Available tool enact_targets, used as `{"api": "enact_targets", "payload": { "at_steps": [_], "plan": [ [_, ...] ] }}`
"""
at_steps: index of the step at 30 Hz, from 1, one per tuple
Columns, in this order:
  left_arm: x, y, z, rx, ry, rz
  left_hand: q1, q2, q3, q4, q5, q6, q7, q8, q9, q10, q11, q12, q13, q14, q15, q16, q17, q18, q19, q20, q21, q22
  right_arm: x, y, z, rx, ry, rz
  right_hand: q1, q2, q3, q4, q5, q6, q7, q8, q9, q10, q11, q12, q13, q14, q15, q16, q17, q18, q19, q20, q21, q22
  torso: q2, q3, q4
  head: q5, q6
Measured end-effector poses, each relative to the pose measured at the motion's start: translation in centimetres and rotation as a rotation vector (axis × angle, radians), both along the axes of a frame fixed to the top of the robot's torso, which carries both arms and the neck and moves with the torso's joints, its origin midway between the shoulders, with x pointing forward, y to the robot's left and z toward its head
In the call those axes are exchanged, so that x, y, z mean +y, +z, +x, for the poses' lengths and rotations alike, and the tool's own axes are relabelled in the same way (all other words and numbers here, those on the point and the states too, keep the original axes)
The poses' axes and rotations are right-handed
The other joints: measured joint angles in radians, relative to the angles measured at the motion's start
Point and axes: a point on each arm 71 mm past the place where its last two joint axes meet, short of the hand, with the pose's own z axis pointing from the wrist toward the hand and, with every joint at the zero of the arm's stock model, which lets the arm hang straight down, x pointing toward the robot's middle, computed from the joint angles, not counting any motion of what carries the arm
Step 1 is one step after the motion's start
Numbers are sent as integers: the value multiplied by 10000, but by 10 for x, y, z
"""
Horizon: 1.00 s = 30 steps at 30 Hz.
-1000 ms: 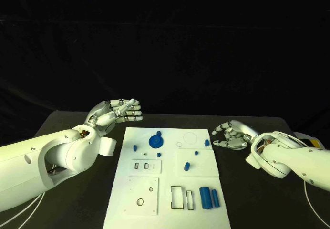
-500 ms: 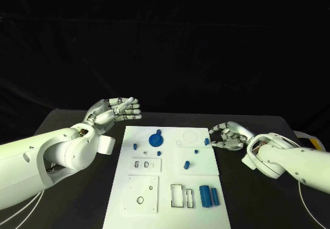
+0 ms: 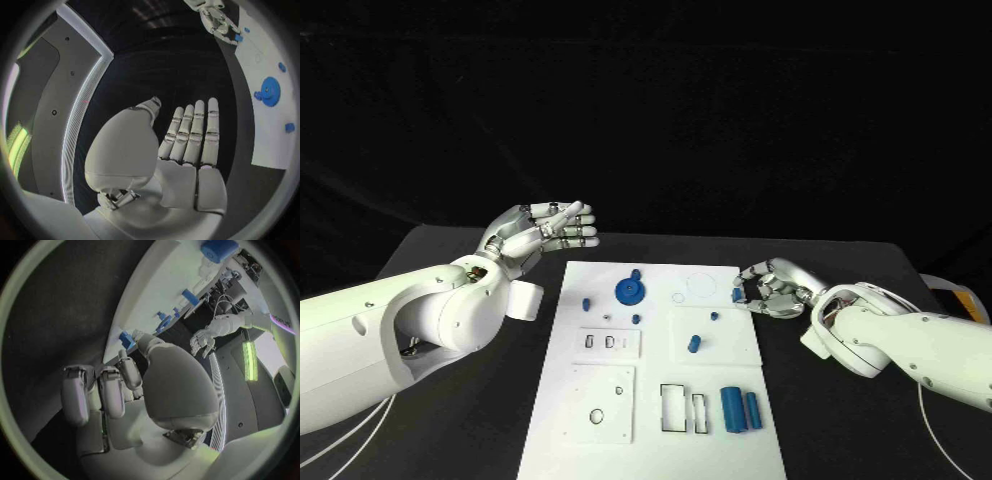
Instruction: Assemble the parts on the task board
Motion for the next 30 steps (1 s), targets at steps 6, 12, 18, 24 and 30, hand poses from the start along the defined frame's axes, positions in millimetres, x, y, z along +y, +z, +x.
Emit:
{"api": "enact_targets", "payload": {
  "at_steps": [6, 12, 18, 24, 30],
  "plan": [
    [0, 0, 0, 2, 3, 2, 0, 0, 0, 0, 0, 0, 0, 0, 0, 0, 0, 0, 0, 0, 0, 0, 4, 0, 0, 0, -38, 0, 0, -1, 1, 7, -16, 26, -16, 175, 25, 21, -42, 227, 12, 78, 32, 41, 37, 52, 70, 0, 0, 0, 0, 0, -14, 14, 54, -1, -1, 1, -17, 13, -15],
    [0, 0, 0, 3, 5, 3, 0, 0, 0, 0, 0, 0, 0, 0, 0, 0, 0, 0, 0, 0, 0, 0, 9, 0, 0, 0, -38, -8, 1, -1, 2, 4, -50, 88, -7, 361, 193, 5, -42, 719, -73, 233, 76, 172, -47, 117, 159, 0, 0, 0, 0, 0, -14, 14, 54, -2, -7, 7, -17, 10, -31],
    [1, 0, 0, 5, 6, 4, 0, 0, 0, 0, 0, 0, 0, 0, 0, 0, 0, 0, 0, 0, 0, 0, 8, 0, 0, 0, -38, -7, 3, -1, 3, 1, -57, 138, 37, 405, 319, -40, -121, 925, -165, 333, 87, 208, -83, 158, 191, 0, 0, -1, -1, 1, -14, 14, 88, -2, -9, 11, -17, -3, -34],
    [1, 0, 0, 7, 10, 6, 0, 0, 0, 1, 0, 0, 0, 0, 0, 0, 0, 0, 0, 0, 0, 0, 7, 0, 0, 0, -38, -7, 4, -2, 3, 7, -62, 164, -2, 443, 319, -40, -150, 938, -183, 350, 99, 220, -95, 158, 191, 0, 0, -1, -1, 0, -14, 14, 88, -3, -10, 9, -12, -24, -38],
    [1, 0, 0, 11, 16, 10, 0, 0, 0, 0, 0, 0, 0, 0, 1, 0, 0, 0, 0, 0, 0, 0, 7, 0, 0, 0, -38, -7, 4, -3, 3, 16, -78, 160, -2, 443, 319, -40, -161, 937, -183, 350, 99, 243, -118, 158, 190, 1, -1, -1, -1, 0, -14, 14, 88, -4, -10, 7, -12, -30, -55]
  ]
}}
